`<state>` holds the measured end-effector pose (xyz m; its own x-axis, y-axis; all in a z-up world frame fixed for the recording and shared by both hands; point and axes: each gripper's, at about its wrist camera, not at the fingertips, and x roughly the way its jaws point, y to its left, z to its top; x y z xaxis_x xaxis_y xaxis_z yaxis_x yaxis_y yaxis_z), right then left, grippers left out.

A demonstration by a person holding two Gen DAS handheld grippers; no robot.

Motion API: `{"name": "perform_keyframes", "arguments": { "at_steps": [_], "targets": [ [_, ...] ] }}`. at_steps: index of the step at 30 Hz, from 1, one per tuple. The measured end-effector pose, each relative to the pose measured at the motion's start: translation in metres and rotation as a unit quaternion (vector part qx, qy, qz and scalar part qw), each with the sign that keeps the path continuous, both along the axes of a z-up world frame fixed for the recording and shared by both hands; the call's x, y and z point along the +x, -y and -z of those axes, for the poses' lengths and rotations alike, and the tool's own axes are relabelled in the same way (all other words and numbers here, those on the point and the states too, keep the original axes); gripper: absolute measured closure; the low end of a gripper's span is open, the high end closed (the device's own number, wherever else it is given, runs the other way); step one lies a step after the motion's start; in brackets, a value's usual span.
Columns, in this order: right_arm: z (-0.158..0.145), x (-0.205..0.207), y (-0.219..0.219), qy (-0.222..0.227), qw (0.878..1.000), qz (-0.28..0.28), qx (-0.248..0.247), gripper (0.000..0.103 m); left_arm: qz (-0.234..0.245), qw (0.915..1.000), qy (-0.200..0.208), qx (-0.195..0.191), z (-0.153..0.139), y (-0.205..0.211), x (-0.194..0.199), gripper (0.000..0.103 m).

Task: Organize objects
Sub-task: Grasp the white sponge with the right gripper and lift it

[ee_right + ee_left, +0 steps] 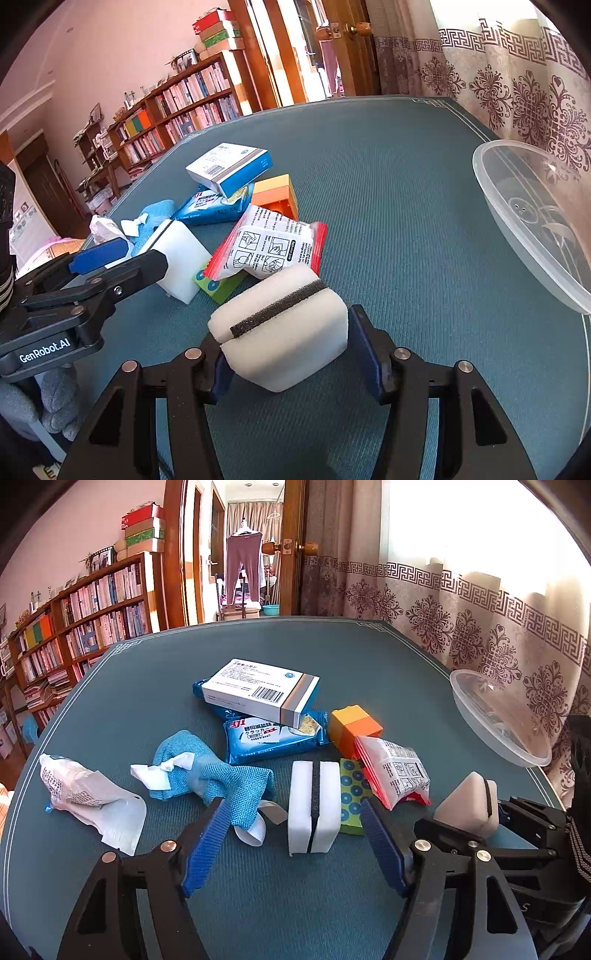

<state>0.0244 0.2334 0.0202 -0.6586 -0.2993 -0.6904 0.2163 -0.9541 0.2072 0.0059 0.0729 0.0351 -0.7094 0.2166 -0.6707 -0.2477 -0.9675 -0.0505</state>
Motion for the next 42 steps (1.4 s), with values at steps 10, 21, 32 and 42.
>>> {"name": "perform_keyframes", "arguments": {
  "at_steps": [10, 21, 32, 42],
  "targets": [
    [0.001, 0.001, 0.001, 0.000, 1.000, 0.000, -0.004, 0.046, 0.010, 0.9995, 0.029, 0.009, 0.008, -0.003, -0.004, 0.072],
    [-0.001, -0.001, -0.004, 0.000, 1.000, -0.001, -0.018, 0.046, 0.012, 0.9996, 0.012, 0.022, -0.012, 0.004, 0.016, 0.073],
    [-0.013, 0.008, -0.014, -0.024, 0.999, 0.009, -0.037, 0.051, 0.027, 0.9990, -0.017, 0.030, -0.039, -0.006, 0.025, 0.073],
    [-0.054, 0.024, -0.070, -0.091, 0.990, 0.089, -0.054, 0.052, 0.059, 0.9975, -0.019, 0.035, -0.047, -0.032, 0.017, 0.073]
  ]
}}
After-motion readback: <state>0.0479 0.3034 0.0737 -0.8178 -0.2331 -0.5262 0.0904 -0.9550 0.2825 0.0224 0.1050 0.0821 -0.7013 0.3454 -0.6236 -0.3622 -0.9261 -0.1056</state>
